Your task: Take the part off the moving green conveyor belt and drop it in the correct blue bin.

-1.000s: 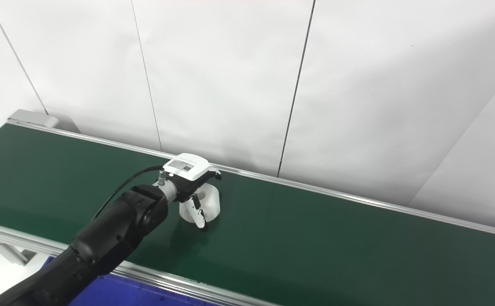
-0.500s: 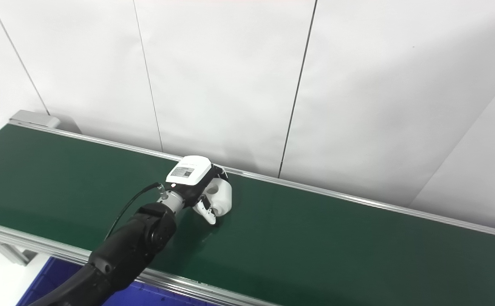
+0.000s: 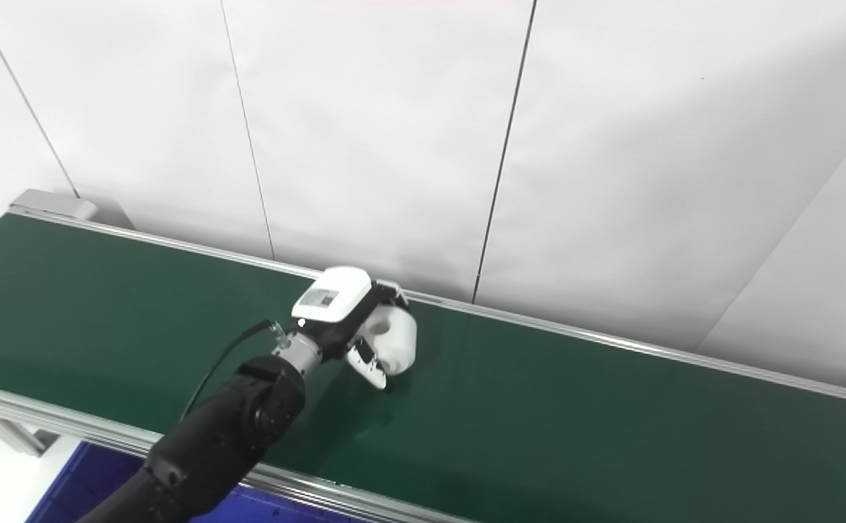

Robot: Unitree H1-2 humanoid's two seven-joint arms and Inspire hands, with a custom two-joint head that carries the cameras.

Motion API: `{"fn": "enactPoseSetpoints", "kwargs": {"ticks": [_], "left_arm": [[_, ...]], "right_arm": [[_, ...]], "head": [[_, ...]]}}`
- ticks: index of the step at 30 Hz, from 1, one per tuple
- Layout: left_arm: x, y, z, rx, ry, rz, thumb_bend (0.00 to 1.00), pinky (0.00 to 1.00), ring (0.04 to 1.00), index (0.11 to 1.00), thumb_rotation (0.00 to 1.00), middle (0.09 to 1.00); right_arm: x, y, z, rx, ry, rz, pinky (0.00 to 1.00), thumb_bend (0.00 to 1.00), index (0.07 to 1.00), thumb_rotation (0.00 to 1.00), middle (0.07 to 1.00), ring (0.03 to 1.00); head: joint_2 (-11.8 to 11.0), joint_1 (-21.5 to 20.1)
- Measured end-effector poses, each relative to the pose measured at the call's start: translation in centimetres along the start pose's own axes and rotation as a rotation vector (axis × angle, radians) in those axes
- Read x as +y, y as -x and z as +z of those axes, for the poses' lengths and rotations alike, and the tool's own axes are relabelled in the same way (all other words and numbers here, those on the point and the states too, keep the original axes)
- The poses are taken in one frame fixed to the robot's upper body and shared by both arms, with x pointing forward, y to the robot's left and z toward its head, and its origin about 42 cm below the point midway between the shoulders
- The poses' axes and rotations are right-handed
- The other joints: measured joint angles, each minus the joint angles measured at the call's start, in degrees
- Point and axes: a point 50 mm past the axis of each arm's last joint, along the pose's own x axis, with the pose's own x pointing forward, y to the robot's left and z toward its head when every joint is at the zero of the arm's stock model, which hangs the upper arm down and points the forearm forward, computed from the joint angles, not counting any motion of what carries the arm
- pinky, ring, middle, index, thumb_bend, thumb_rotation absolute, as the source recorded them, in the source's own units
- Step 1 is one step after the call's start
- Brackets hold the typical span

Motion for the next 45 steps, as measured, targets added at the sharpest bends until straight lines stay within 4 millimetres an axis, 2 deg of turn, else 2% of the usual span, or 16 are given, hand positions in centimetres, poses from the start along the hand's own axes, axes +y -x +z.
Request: {"fn": "enactPoseSetpoints", "kwargs": {"ticks": [1, 3, 4, 5, 8, 10, 11, 12, 13, 14, 17, 18, 19, 29, 39, 45], "left_arm": [[1.1, 0.1, 0.3, -0.019, -0.002, 0.020, 0.52, 0.32, 0.405, 0.507, 0.00, 0.456], [3.5, 1.2, 1.2, -0.070, 0.004, 0.056, 0.52, 0.31, 0.400, 0.510, 0.00, 0.454], [4.8, 1.9, 1.8, -0.103, 0.002, 0.071, 0.52, 0.31, 0.401, 0.510, 0.00, 0.455], [6.2, 2.8, 2.5, -0.139, 0.005, 0.090, 0.52, 0.33, 0.425, 0.496, 0.00, 0.478], [10.3, 5.5, 4.4, -0.224, -0.001, 0.126, 0.52, 0.33, 0.422, 0.497, 0.00, 0.478], [12.1, 6.9, 5.2, -0.260, -0.002, 0.140, 0.52, 0.32, 0.406, 0.503, 0.00, 0.469], [12.7, 7.7, 5.4, -0.267, -0.005, 0.139, 0.52, 0.32, 0.401, 0.505, 0.00, 0.467], [12.9, 8.5, 5.5, -0.268, -0.006, 0.130, 0.52, 0.30, 0.382, 0.507, 0.00, 0.463], [13.0, 9.5, 5.7, -0.274, -0.001, 0.110, 0.52, 0.29, 0.370, 0.509, 0.00, 0.461], [12.9, 10.2, 5.8, -0.276, 0.004, 0.086, 0.52, 0.32, 0.403, 0.502, 0.00, 0.470], [12.1, 12.7, 5.6, -0.253, 0.015, 0.013, 0.52, 0.35, 0.433, 0.490, 0.00, 0.485], [11.9, 13.5, 5.5, -0.242, 0.019, -0.005, 0.52, 0.30, 0.390, 0.497, 0.00, 0.479], [11.6, 14.4, 5.5, -0.228, 0.025, -0.021, 0.52, 0.27, 0.363, 0.501, 0.00, 0.475], [6.1, 21.8, 5.6, -0.072, 0.164, -0.133, 0.52, 0.35, 0.434, 0.488, 0.00, 0.488], [-1.1, 24.5, 4.7, 0.017, 0.176, -0.159, 0.52, 0.41, 0.478, 0.478, 0.00, 0.502], [-3.7, 24.9, 4.1, 0.015, 0.166, -0.212, 0.52, 0.32, 0.409, 0.500, 0.00, 0.476]], "right_arm": [[0.0, 0.0, 0.1, -0.003, -0.001, -0.001, 0.97, 0.92, 0.988, 1.00, 0.971, 0.954], [0.0, -0.1, 0.7, -0.023, -0.001, -0.003, 0.98, 0.92, 0.995, 1.00, 0.976, 0.957], [0.0, -0.1, 1.0, -0.032, -0.001, -0.005, 0.98, 0.92, 0.997, 1.00, 0.978, 0.959], [0.1, -0.2, 1.4, -0.040, -0.001, -0.004, 0.98, 0.90, 1.000, 1.00, 0.983, 0.960], [0.0, -0.5, 2.6, -0.065, 0.000, -0.001, 0.97, 0.88, 1.000, 1.00, 0.984, 0.960], [0.0, -0.7, 3.3, -0.082, 0.001, -0.005, 0.96, 0.86, 1.000, 1.00, 0.982, 0.959], [0.0, -0.8, 3.8, -0.091, 0.002, -0.004, 0.96, 0.86, 1.000, 1.00, 0.981, 0.959], [-0.1, -0.8, 4.2, -0.092, 0.003, -0.005, 0.94, 0.85, 0.998, 1.00, 0.976, 0.952], [-0.1, -0.8, 4.6, -0.092, 0.003, -0.008, 0.94, 0.84, 0.997, 1.00, 0.973, 0.947], [-0.2, -0.8, 5.0, -0.091, 0.003, -0.012, 0.92, 0.83, 0.989, 1.00, 0.965, 0.939], [-0.5, -0.7, 6.0, -0.081, 0.007, -0.010, 0.91, 0.83, 0.981, 1.00, 0.956, 0.930], [-0.7, -0.7, 6.2, -0.078, 0.009, -0.012, 0.90, 0.83, 0.977, 0.99, 0.952, 0.926], [-0.9, -0.7, 6.7, -0.072, 0.011, -0.012, 0.90, 0.84, 0.975, 0.99, 0.950, 0.924], [-1.7, -0.7, 8.1, -0.053, 0.002, -0.009, 0.86, 0.84, 0.962, 0.97, 0.937, 0.903], [-1.8, -0.6, 8.0, -0.050, 0.000, -0.002, 0.87, 0.85, 0.963, 0.96, 0.941, 0.909], [-1.7, -0.6, 7.9, -0.046, -0.001, -0.003, 0.88, 0.85, 0.962, 0.96, 0.941, 0.908]], "head": [[0.0, 0.0], [4.2, -0.2], [4.2, -0.2], [6.4, -0.3], [8.3, 0.1], [11.7, 1.0], [11.7, 1.1], [14.1, 1.8], [14.2, 1.8], [15.9, 2.4], [17.1, 2.7], [17.1, 2.7], [18.9, 3.6], [19.7, 3.6], [19.1, 3.3], [19.0, 3.0]]}}
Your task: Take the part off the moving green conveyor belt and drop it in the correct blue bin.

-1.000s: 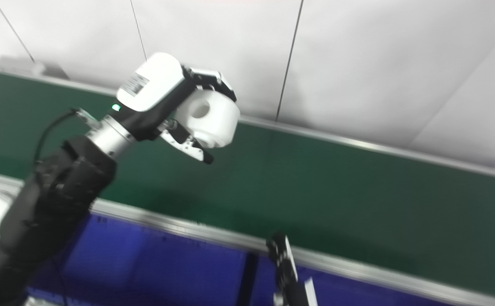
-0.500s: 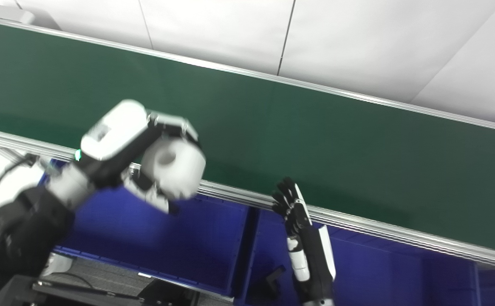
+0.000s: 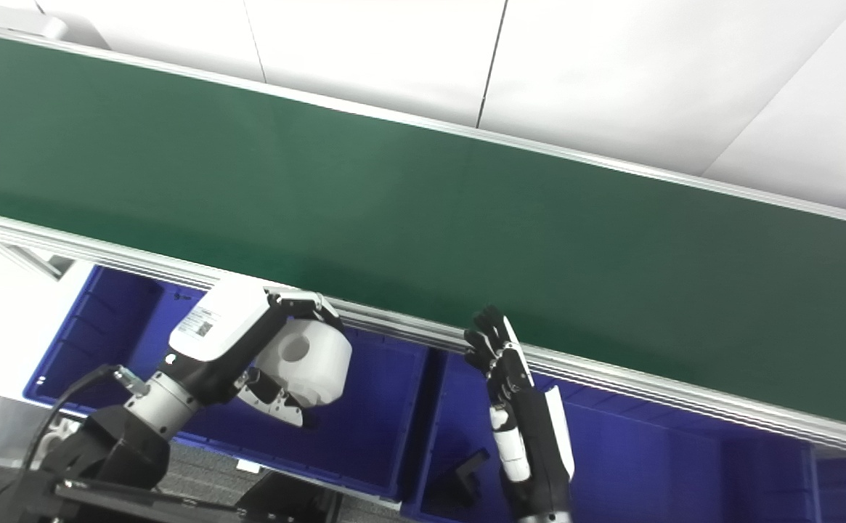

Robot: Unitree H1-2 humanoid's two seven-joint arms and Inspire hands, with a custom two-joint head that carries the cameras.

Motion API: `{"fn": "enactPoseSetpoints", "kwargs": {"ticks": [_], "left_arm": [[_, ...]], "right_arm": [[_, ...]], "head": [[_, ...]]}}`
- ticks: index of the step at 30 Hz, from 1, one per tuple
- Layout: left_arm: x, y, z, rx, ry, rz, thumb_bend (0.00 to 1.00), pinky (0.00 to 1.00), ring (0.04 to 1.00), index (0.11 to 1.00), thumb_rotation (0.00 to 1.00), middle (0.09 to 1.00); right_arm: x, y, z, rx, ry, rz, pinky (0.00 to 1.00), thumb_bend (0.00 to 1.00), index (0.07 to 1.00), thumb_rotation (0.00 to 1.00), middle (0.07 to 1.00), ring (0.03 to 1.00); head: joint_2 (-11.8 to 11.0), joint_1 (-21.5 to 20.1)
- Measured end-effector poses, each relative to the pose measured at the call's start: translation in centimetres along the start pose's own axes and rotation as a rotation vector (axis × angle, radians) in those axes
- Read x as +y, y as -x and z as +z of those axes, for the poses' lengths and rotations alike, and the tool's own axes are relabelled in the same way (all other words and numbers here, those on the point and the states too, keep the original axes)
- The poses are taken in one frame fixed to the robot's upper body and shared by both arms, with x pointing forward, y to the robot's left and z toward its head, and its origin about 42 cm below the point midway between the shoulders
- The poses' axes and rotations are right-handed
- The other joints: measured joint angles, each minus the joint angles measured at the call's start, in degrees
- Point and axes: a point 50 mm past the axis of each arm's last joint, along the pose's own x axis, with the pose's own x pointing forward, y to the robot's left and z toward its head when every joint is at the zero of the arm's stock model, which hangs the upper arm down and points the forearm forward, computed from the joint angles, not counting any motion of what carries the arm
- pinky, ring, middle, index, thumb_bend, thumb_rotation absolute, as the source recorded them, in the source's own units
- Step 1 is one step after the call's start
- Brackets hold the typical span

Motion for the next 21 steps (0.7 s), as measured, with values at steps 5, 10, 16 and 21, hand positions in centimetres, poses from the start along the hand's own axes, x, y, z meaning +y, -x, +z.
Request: {"fn": "enactPoseSetpoints", "kwargs": {"ticks": [5, 10, 16, 21], "left_arm": [[-0.94, -0.38, -0.48, -0.004, -0.025, -0.034, 0.52, 0.30, 0.389, 0.499, 0.00, 0.474], [-0.70, -0.96, -0.40, -0.024, -0.047, -0.043, 0.52, 0.27, 0.345, 0.519, 0.00, 0.443], [-0.81, -0.51, -0.29, 0.003, -0.088, -0.256, 0.98, 0.69, 0.818, 0.821, 0.45, 0.883], [-0.22, -0.10, -0.22, 0.013, -0.129, -0.310, 1.00, 0.95, 0.978, 0.966, 0.57, 0.995]], "right_arm": [[0.12, -0.06, 0.01, -0.001, -0.004, -0.001, 0.88, 0.85, 0.963, 0.96, 0.940, 0.909], [0.15, -0.08, 0.02, -0.001, -0.002, -0.001, 0.87, 0.85, 0.963, 0.97, 0.942, 0.909], [0.16, -0.06, 0.01, -0.001, 0.000, -0.001, 0.87, 0.85, 0.964, 0.97, 0.939, 0.904], [0.16, -0.05, 0.01, -0.001, 0.000, -0.001, 0.87, 0.85, 0.964, 0.98, 0.939, 0.906]], "head": [[0.0, -0.1], [0.0, -0.4], [0.1, -0.7], [0.0, -0.8]]}}
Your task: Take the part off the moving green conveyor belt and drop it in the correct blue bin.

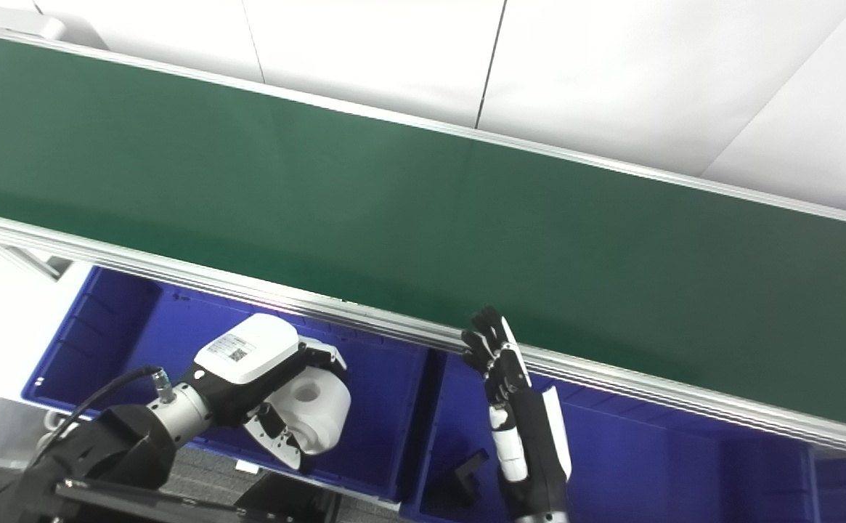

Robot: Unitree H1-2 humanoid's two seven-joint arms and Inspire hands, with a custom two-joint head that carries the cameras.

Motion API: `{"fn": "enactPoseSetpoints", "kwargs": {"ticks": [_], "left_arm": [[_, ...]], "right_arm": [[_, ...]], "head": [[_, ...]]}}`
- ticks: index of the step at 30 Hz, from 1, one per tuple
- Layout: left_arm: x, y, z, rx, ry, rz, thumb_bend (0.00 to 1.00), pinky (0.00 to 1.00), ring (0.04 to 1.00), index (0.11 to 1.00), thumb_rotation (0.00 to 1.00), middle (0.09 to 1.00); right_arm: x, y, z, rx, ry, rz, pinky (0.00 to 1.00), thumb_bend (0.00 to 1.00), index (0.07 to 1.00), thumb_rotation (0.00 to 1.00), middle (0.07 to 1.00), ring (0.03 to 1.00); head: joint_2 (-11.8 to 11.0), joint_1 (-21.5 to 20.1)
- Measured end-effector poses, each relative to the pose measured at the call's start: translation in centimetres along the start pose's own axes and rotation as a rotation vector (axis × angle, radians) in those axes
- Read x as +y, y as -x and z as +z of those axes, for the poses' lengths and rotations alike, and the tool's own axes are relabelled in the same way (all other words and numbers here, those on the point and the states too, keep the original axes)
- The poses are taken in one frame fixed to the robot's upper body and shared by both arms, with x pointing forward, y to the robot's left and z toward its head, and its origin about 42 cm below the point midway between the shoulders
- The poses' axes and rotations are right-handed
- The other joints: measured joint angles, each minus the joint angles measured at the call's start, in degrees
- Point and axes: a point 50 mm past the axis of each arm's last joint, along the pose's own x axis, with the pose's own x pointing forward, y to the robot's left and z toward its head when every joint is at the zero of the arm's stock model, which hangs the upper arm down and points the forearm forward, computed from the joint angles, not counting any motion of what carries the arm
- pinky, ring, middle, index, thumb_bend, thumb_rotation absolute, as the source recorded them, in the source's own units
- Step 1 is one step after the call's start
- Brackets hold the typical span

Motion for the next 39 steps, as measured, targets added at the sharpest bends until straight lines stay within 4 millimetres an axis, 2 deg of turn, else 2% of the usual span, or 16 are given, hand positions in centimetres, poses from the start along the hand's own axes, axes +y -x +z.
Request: {"fn": "enactPoseSetpoints", "kwargs": {"ticks": [2, 10, 13, 16, 18, 23, 25, 26, 29, 31, 34, 35, 37, 39], "left_arm": [[0.2, 0.1, 0.2, -0.006, -0.002, 0.002, 1.00, 0.98, 0.996, 0.991, 0.61, 0.999], [0.4, 0.2, 0.5, -0.020, -0.010, -0.007, 1.00, 0.95, 0.987, 1.000, 0.65, 1.000], [0.9, 0.4, 0.8, -0.045, 0.013, 0.011, 1.00, 0.92, 0.965, 1.000, 0.64, 1.000], [2.1, 0.7, 1.9, -0.109, 0.060, 0.082, 1.00, 0.86, 0.912, 0.965, 0.71, 0.949], [2.9, 0.7, 2.7, -0.155, 0.128, 0.152, 1.00, 0.76, 0.838, 0.873, 0.73, 0.874], [6.4, 0.3, 6.0, -0.350, 0.342, 0.361, 0.98, 0.66, 0.773, 0.797, 0.70, 0.805], [7.8, -0.1, 6.7, -0.434, 0.437, 0.412, 0.95, 0.66, 0.757, 0.782, 0.65, 0.788], [8.1, -0.3, 6.8, -0.451, 0.467, 0.419, 0.94, 0.66, 0.756, 0.780, 0.65, 0.786], [8.7, -1.7, 6.9, -0.515, 0.683, 0.454, 0.94, 0.71, 0.795, 0.775, 0.64, 0.808], [7.9, -3.0, 6.5, -0.512, 0.837, 0.444, 0.94, 0.75, 0.833, 0.805, 0.67, 0.845], [5.5, -4.5, 5.5, -0.467, 1.001, 0.400, 0.94, 0.84, 0.898, 0.868, 0.73, 0.912], [4.7, -4.7, 5.1, -0.450, 1.029, 0.382, 0.95, 0.87, 0.924, 0.896, 0.74, 0.938], [2.6, -5.0, 4.2, -0.413, 1.069, 0.351, 0.95, 0.93, 0.964, 0.914, 0.73, 0.971], [0.4, -5.2, 3.0, -0.383, 1.061, 0.316, 0.94, 0.96, 0.993, 0.917, 0.71, 0.994]], "right_arm": [[0.0, 0.0, 0.0, 0.000, 0.001, 0.001, 0.87, 0.85, 0.964, 0.97, 0.940, 0.907], [0.0, 0.0, 0.0, 0.000, 0.000, 0.001, 0.88, 0.84, 0.966, 0.97, 0.942, 0.910], [0.0, 0.0, 0.0, 0.000, 0.000, 0.001, 0.88, 0.84, 0.966, 0.97, 0.944, 0.911], [0.0, 0.0, 0.0, 0.001, 0.002, 0.002, 0.87, 0.85, 0.963, 0.99, 0.944, 0.910], [0.0, 0.0, -0.1, 0.003, 0.011, 0.003, 0.88, 0.83, 0.963, 0.99, 0.949, 0.919], [0.3, 0.0, -0.9, 0.034, 0.026, 0.015, 0.92, 0.80, 0.972, 1.00, 0.967, 0.952], [0.6, 0.1, -1.4, 0.050, 0.042, 0.025, 0.93, 0.79, 0.973, 1.00, 0.974, 0.963], [0.6, 0.1, -1.4, 0.052, 0.045, 0.026, 0.94, 0.79, 0.973, 1.00, 0.974, 0.966], [1.0, 0.1, -2.1, 0.063, 0.044, 0.022, 0.97, 0.80, 0.970, 0.98, 0.978, 0.983], [1.6, -0.1, -2.5, 0.063, 0.037, 0.024, 0.96, 0.81, 0.968, 0.97, 0.978, 0.986], [2.8, -0.4, -3.1, 0.059, 0.017, 0.027, 0.95, 0.81, 0.972, 0.96, 0.982, 0.987], [3.1, -0.4, -3.3, 0.058, 0.016, 0.025, 0.95, 0.81, 0.973, 0.94, 0.984, 0.987], [3.1, -0.4, -4.0, 0.053, 0.016, 0.013, 0.96, 0.80, 0.969, 0.93, 0.986, 0.987], [3.1, -0.4, -4.7, 0.062, 0.019, 0.009, 0.98, 0.81, 0.963, 0.92, 0.987, 0.990]], "head": [[0.1, -0.2], [0.0, -0.3], [-0.2, -0.7], [-0.3, -0.9], [-0.7, -2.5], [-1.8, -4.7], [-2.6, -6.8], [-2.6, -6.8], [-4.3, -10.9], [-5.5, -13.5], [-6.8, -15.9], [-8.6, -19.0], [-8.6, -19.1], [-10.9, -22.0]]}}
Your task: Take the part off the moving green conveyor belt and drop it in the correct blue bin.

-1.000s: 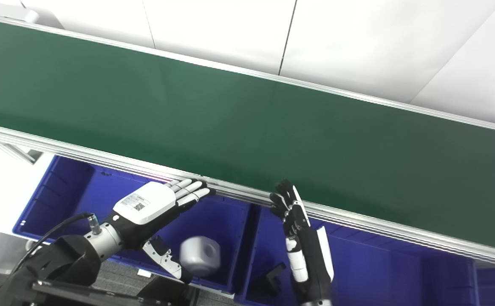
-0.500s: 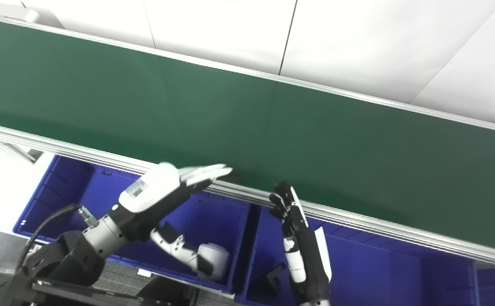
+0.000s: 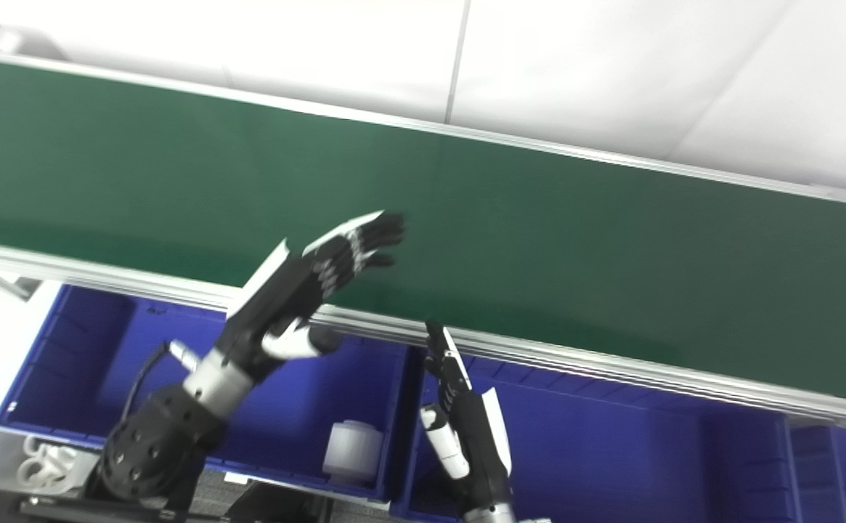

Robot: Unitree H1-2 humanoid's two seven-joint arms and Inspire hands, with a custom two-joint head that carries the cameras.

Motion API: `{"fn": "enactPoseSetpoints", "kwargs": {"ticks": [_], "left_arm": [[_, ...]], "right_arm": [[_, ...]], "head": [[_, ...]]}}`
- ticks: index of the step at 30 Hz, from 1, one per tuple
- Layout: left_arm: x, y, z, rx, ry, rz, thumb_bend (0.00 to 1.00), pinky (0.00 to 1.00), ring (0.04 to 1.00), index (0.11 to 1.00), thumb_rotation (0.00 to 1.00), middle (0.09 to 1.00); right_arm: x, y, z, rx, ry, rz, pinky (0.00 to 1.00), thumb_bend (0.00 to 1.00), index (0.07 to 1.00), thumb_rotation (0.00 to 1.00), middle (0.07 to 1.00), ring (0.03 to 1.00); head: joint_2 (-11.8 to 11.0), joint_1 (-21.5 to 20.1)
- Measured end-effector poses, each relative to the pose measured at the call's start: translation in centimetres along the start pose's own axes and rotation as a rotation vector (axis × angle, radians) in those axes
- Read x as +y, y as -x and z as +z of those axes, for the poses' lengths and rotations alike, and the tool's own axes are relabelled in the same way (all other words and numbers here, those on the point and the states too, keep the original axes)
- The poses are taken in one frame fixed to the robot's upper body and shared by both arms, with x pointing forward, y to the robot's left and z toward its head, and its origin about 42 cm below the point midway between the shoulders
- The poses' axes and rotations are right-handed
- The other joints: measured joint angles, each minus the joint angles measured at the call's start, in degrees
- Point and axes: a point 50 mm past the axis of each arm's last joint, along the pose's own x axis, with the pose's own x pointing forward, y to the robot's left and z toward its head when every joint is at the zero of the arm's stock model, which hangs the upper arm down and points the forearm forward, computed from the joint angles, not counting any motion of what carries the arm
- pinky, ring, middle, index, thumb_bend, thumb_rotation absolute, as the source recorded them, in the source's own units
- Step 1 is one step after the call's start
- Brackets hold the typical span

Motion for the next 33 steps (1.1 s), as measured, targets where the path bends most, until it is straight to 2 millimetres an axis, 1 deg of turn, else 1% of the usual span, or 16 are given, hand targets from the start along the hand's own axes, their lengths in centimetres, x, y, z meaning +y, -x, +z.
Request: {"fn": "enactPoseSetpoints", "kwargs": {"ticks": [2, 4, 5, 8, 12, 15, 17, 20, 21, 22, 25, 27, 28, 30, 31, 33], "left_arm": [[0.1, 1.0, -2.3, 0.048, -0.042, -0.036, 0.94, 0.95, 0.993, 0.917, 0.72, 0.999], [0.2, 2.4, -4.8, 0.095, -0.100, -0.086, 0.94, 0.94, 0.979, 0.924, 0.73, 0.996], [0.1, 3.1, -5.8, 0.112, -0.126, -0.113, 0.93, 0.94, 0.978, 0.927, 0.73, 0.994], [0.1, 4.4, -6.9, 0.126, -0.180, -0.152, 0.94, 0.93, 0.972, 0.932, 0.73, 0.989], [-0.3, 4.4, -7.0, 0.112, -0.195, -0.159, 0.94, 0.92, 0.969, 0.931, 0.71, 0.989], [-0.8, 4.3, -7.2, 0.111, -0.196, -0.179, 0.94, 0.91, 0.967, 0.928, 0.71, 0.986], [-0.7, 4.4, -7.4, 0.119, -0.210, -0.183, 0.95, 0.91, 0.965, 0.925, 0.70, 0.984], [-0.4, 4.6, -7.3, 0.118, -0.223, -0.164, 0.96, 0.90, 0.969, 0.919, 0.74, 0.978], [-0.4, 4.5, -7.2, 0.112, -0.226, -0.157, 0.91, 0.93, 0.979, 0.937, 0.78, 0.986], [-0.6, 4.4, -6.9, 0.102, -0.235, -0.144, 0.87, 0.93, 0.972, 0.935, 0.79, 0.979], [-1.4, 4.1, -4.7, 0.025, -0.222, -0.040, 0.75, 0.92, 0.953, 0.913, 0.75, 0.957], [-2.3, 3.6, -3.1, -0.031, -0.183, 0.061, 0.72, 0.94, 0.960, 0.914, 0.76, 0.959], [-3.0, 3.5, -2.5, -0.051, -0.160, 0.093, 0.72, 0.94, 0.966, 0.917, 0.78, 0.961], [-3.9, 3.8, -2.1, -0.055, -0.130, 0.118, 0.75, 0.96, 0.972, 0.917, 0.79, 0.962], [-4.2, 4.1, -2.2, -0.042, -0.121, 0.121, 0.78, 0.96, 0.969, 0.912, 0.79, 0.958], [-4.5, 5.1, -3.4, 0.009, -0.108, 0.120, 0.80, 0.96, 0.967, 0.910, 0.79, 0.957]], "right_arm": [[0.0, 0.0, -0.7, 0.007, 0.006, -0.005, 0.99, 0.82, 0.960, 0.92, 0.990, 0.993], [0.0, 0.0, -1.2, 0.003, 0.007, -0.020, 1.00, 0.81, 0.962, 0.91, 0.998, 0.999], [0.0, 0.1, -1.5, 0.000, 0.007, -0.029, 1.00, 0.80, 0.962, 0.90, 1.000, 1.000], [0.0, 0.2, -1.7, -0.021, 0.012, -0.043, 1.00, 0.79, 0.963, 0.90, 1.000, 1.000], [0.0, 0.1, -2.0, -0.040, 0.029, -0.046, 0.98, 0.81, 0.952, 0.92, 0.990, 0.995], [0.0, 0.1, -2.3, -0.034, 0.032, -0.051, 0.99, 0.82, 0.952, 0.92, 0.990, 0.999], [0.0, 0.1, -2.3, -0.035, 0.032, -0.052, 0.99, 0.82, 0.952, 0.92, 0.991, 1.000], [0.0, 0.1, -2.3, -0.035, 0.032, -0.052, 1.00, 0.81, 0.954, 0.92, 0.993, 1.000], [0.0, 0.1, -2.3, -0.036, 0.032, -0.052, 1.00, 0.81, 0.952, 0.92, 0.993, 1.000], [0.0, 0.1, -2.3, -0.037, 0.032, -0.052, 1.00, 0.81, 0.947, 0.92, 0.993, 1.000], [-0.1, 0.1, -2.4, -0.039, 0.036, -0.053, 1.00, 0.83, 0.940, 0.93, 0.990, 1.000], [-0.1, 0.1, -2.4, -0.040, 0.042, -0.058, 0.99, 0.83, 0.939, 0.92, 0.987, 0.998], [-0.1, 0.1, -2.4, -0.041, 0.044, -0.061, 0.99, 0.83, 0.939, 0.92, 0.986, 0.997], [-0.1, 0.1, -2.4, -0.042, 0.044, -0.062, 0.98, 0.83, 0.938, 0.91, 0.985, 0.994], [-0.1, 0.1, -2.3, -0.043, 0.043, -0.061, 0.98, 0.83, 0.938, 0.91, 0.986, 0.994], [-0.1, 0.1, -2.4, -0.043, 0.044, -0.061, 0.98, 0.83, 0.938, 0.91, 0.987, 0.995]], "head": [[0.0, 0.0], [-1.7, -1.7], [-1.9, -1.9], [-2.5, -1.7], [-3.0, -1.3], [-3.1, -1.2], [-3.4, -0.6], [-4.0, -0.1], [-4.0, -0.1], [-4.2, -0.1], [-4.5, -0.3], [-4.8, -0.6], [-4.9, -0.8], [-5.2, -1.2], [-5.2, -1.2], [-5.2, -1.2]]}}
